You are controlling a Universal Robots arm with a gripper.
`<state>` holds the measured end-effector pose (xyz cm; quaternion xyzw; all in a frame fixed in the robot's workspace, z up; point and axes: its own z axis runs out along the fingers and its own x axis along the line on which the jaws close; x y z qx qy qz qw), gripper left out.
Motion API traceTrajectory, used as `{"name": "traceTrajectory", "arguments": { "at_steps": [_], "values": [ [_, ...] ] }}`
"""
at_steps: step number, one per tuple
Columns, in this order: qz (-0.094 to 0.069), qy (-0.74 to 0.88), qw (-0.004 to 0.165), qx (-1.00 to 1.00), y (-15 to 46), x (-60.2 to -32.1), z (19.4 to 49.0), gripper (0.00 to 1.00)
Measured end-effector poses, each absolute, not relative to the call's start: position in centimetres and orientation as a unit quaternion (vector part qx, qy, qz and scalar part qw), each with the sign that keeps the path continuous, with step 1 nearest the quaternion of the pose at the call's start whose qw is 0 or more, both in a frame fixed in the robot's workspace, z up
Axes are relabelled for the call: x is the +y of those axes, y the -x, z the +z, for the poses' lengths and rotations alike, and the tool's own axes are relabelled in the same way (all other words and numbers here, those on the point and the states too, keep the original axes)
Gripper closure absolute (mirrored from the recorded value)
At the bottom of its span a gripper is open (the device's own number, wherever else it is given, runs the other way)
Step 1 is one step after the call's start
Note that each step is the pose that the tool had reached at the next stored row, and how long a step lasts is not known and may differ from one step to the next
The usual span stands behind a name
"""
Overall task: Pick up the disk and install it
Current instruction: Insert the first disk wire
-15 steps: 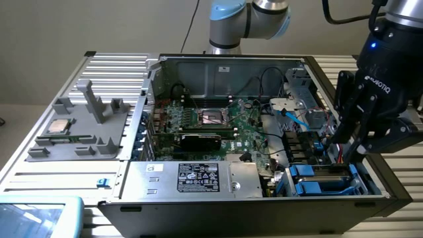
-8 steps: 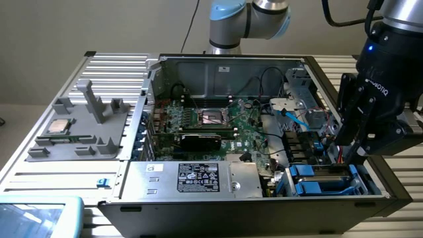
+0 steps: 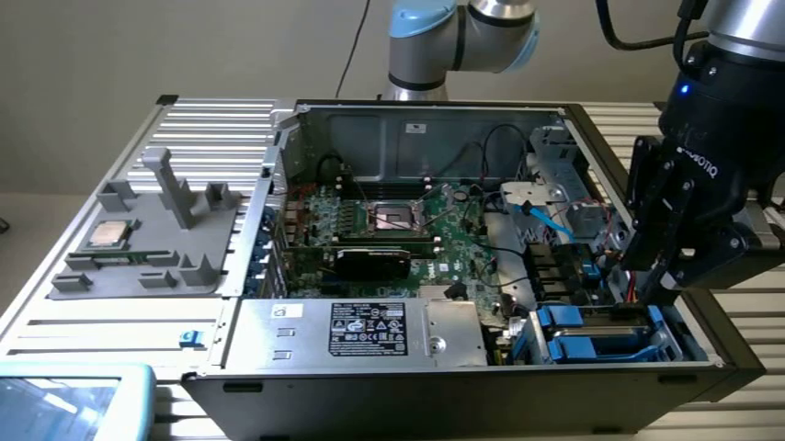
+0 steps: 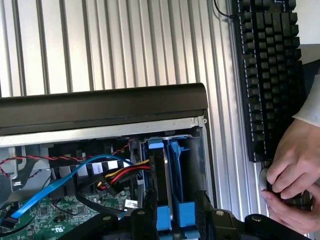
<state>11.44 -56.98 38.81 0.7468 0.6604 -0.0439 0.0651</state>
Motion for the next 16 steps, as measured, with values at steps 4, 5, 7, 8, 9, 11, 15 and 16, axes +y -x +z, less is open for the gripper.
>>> {"name": "traceTrajectory", "arguments": {
  "at_steps": [4,5,7,8,9,11,15,16],
  "values": [
    [-0.044,-0.751,0.073,0.654,-11.3,-57.0,38.8,0.57],
    [-0.043,-0.752,0.077,0.653,-11.3,-57.0,38.7,0.57],
    [-0.041,-0.753,0.082,0.651,-11.2,-57.0,38.7,0.57],
    [-0.039,-0.754,0.083,0.65,-11.1,-57.0,38.7,0.57],
    [-0.037,-0.755,0.085,0.649,-11.1,-56.9,38.7,0.57],
    [-0.036,-0.756,0.086,0.648,-10.8,-56.9,38.6,0.57],
    [-0.035,-0.759,0.087,0.644,-10.3,-56.7,38.6,0.57],
    [-0.034,-0.76,0.088,0.643,-10.1,-56.7,38.5,0.57]
  ]
}}
